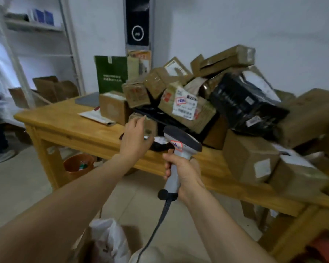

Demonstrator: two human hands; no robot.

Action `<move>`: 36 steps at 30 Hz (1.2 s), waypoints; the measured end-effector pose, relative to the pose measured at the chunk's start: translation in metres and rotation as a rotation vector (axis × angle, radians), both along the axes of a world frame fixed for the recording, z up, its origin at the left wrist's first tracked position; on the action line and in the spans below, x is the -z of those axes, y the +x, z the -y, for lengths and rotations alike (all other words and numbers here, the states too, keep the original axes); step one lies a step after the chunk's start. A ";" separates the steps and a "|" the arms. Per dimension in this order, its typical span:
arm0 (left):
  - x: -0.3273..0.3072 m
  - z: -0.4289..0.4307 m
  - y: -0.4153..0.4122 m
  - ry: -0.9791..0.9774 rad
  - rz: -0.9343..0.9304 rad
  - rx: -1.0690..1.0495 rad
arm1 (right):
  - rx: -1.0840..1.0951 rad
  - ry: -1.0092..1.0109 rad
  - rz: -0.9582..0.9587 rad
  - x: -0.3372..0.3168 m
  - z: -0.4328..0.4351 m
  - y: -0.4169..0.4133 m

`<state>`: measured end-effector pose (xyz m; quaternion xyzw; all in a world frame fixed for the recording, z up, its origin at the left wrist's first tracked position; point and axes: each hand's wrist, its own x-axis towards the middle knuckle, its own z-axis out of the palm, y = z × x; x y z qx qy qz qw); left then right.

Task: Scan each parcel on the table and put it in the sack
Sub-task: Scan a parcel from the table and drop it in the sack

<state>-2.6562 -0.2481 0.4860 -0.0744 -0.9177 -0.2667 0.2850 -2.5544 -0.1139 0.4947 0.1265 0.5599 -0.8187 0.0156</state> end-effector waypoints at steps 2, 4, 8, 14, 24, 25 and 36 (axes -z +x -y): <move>-0.026 -0.022 -0.010 -0.036 -0.044 0.070 | 0.042 -0.009 -0.044 -0.014 -0.016 -0.003; -0.049 -0.041 -0.019 -0.094 -0.068 0.131 | 0.069 -0.036 -0.084 -0.026 -0.032 -0.004; -0.089 -0.073 -0.044 -0.383 -0.074 0.226 | 0.133 -0.022 -0.104 -0.036 -0.058 -0.003; -0.123 -0.108 -0.080 -0.948 0.098 0.139 | 0.138 0.037 -0.102 -0.032 -0.079 -0.004; -0.127 -0.109 -0.098 -1.114 0.195 0.064 | 0.147 0.078 -0.058 -0.021 -0.088 -0.011; -0.128 -0.107 -0.102 -1.108 0.253 0.071 | 0.146 0.084 -0.055 -0.021 -0.087 -0.012; -0.137 -0.118 -0.108 -1.220 0.313 0.089 | 0.159 -0.146 -0.118 -0.042 -0.105 -0.004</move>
